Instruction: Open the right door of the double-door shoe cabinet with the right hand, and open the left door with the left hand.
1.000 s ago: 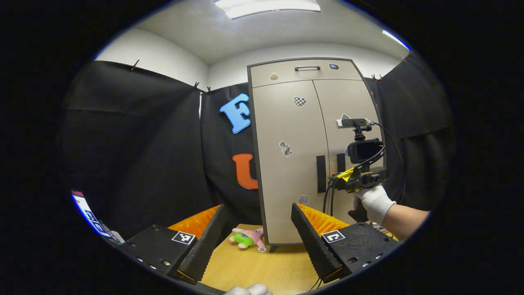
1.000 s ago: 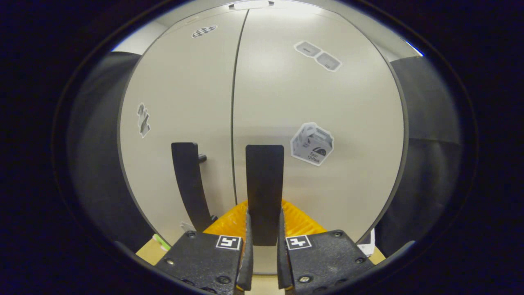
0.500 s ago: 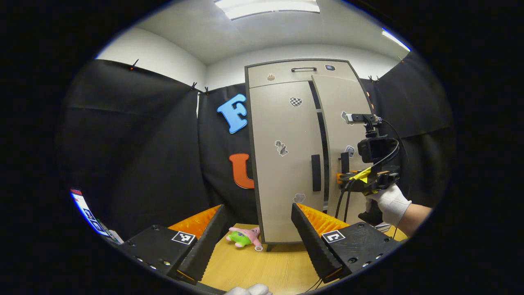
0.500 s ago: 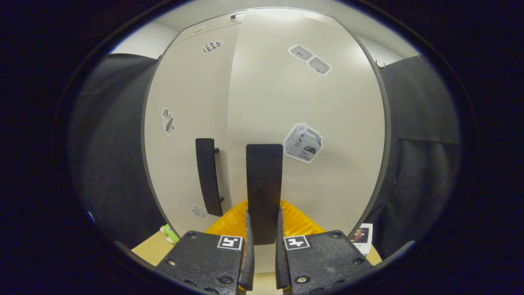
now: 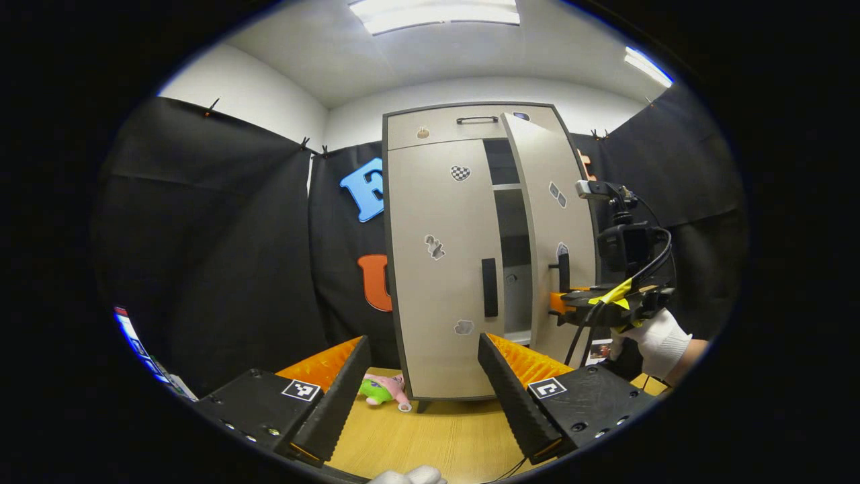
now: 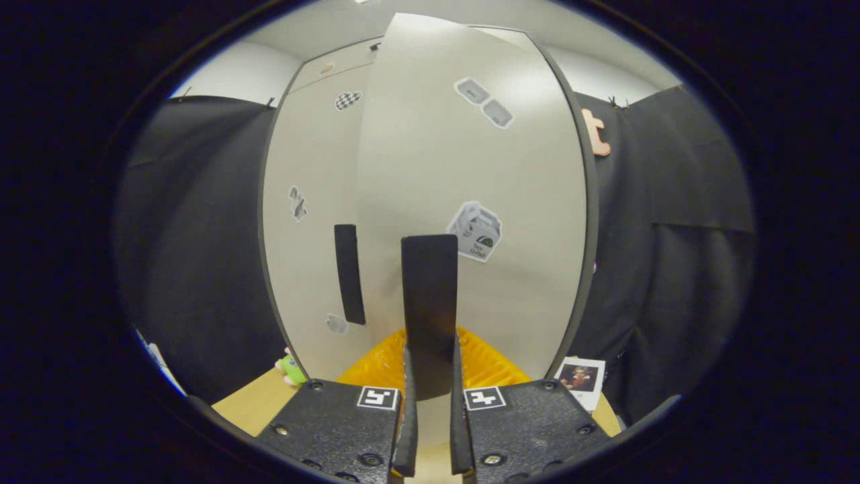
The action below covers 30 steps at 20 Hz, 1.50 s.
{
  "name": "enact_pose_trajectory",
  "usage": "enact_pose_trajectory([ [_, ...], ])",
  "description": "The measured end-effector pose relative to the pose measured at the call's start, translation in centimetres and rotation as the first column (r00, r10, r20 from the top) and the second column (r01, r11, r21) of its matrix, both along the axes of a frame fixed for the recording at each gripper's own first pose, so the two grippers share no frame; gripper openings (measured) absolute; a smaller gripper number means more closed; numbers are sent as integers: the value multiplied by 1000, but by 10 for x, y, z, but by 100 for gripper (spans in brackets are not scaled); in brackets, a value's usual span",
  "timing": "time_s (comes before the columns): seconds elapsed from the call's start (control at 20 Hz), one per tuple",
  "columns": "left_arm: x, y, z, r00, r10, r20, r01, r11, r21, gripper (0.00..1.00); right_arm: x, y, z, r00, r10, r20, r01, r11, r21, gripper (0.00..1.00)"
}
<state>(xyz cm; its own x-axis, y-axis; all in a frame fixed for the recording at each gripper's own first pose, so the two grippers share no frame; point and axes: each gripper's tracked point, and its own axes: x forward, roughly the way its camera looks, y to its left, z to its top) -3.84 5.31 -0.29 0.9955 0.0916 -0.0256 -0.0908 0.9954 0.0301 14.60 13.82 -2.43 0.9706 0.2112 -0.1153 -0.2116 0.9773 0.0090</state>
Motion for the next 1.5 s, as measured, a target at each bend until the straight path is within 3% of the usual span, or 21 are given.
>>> enact_pose_trajectory([
  [0.8, -3, -91, -7, 993, -114, -5, 114, 993, -21, 96, -53, -80, 0, 1000, -27, 2, 27, 1000, -13, 18],
  [0.85, -1, -97, -8, 992, -125, -5, 125, 992, -25, 100, -54, -80, 0, 1000, -25, -3, 25, 1000, -4, 18],
  [0.9, 0, -102, -7, 991, -132, -6, 132, 991, -24, 96, -55, -85, 0, 1000, -29, -7, 29, 1000, -1, 17],
  [1.5, 6, -145, 1, 979, -201, 17, 202, 979, -42, 96, -56, -178, 2, 989, -148, -5, 148, 989, -20, 4],
])
